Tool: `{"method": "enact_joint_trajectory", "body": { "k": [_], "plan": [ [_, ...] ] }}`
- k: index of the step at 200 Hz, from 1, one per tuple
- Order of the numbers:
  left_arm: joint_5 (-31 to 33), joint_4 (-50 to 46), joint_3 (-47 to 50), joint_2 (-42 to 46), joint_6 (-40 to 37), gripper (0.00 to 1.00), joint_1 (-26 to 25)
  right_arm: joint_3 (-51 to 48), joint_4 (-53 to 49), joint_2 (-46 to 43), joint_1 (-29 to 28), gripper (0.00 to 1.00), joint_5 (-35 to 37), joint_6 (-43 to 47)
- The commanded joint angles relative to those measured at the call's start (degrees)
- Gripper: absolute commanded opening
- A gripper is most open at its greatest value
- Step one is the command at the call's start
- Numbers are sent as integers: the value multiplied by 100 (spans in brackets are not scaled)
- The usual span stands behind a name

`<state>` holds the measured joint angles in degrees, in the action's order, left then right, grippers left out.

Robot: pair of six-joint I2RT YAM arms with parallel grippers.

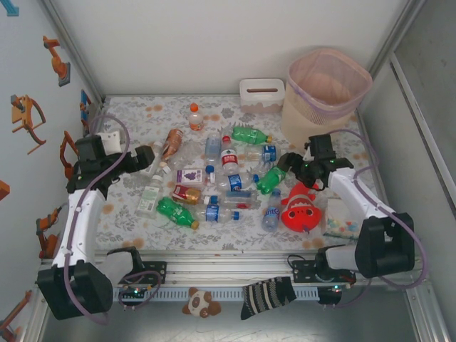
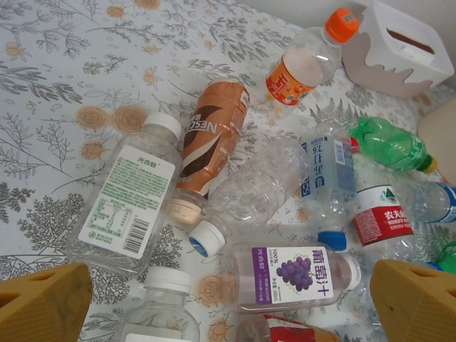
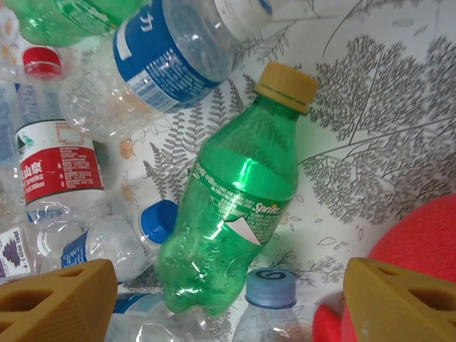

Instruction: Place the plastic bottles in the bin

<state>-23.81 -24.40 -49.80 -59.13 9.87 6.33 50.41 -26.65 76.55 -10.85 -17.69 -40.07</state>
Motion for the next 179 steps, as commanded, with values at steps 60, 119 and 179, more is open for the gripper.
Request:
{"method": "enact_joint_trajectory", "body": {
  "k": [60,119,179],
  "plan": [
    [-78,203,205,458,130,100,387,261,468,983,-551,86,430,-1077],
    [79,173,234,552,76,100,387,197,1027,1471,-637,83,485,-1497],
    [35,131,208,430,68,100,383,223,1231,1762,-635,75,495,-1512]
  ]
}}
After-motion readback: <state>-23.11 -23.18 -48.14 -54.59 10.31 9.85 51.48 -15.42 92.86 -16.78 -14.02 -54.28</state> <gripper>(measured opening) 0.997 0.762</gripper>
